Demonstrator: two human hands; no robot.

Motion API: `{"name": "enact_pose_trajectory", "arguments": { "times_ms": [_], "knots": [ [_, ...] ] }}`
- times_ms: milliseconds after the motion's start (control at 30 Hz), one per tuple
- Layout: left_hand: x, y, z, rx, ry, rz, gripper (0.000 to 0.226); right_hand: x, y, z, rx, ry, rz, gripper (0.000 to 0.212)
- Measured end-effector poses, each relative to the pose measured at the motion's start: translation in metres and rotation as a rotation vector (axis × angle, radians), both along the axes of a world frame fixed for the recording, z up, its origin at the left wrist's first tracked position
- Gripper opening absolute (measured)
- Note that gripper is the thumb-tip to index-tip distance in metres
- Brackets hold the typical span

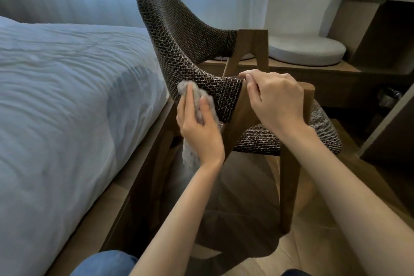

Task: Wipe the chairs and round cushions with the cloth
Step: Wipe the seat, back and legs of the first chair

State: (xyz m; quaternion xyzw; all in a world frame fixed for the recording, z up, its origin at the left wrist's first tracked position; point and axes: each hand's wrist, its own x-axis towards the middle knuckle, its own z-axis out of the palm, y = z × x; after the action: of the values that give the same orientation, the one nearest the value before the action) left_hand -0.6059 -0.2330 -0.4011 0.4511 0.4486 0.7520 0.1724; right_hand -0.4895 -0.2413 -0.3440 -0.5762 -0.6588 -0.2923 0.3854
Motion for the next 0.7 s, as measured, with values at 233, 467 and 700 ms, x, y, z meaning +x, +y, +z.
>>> {"name": "enact_pose_trajectory", "arguments": {
  "times_ms": [233, 467, 700],
  "knots": [
    [0.041, 0.005, 0.015, 0.052, 0.08, -0.069, 0.042, 0.019, -0.007, 0.002, -0.068, 0.048, -0.065, 0.039],
    [0.039, 0.006, -0.058, 0.113, 0.286, 0.073, 0.052, 0.014, -0.006, 0.0, -0.025, 0.094, -0.081, 0.037],
    [0.005, -0.023, -0.113, -0.42, 0.099, -0.139, 0.037, 0.013, 0.002, 0.0, 0.014, 0.111, -0.117, 0.04]
  ]
}}
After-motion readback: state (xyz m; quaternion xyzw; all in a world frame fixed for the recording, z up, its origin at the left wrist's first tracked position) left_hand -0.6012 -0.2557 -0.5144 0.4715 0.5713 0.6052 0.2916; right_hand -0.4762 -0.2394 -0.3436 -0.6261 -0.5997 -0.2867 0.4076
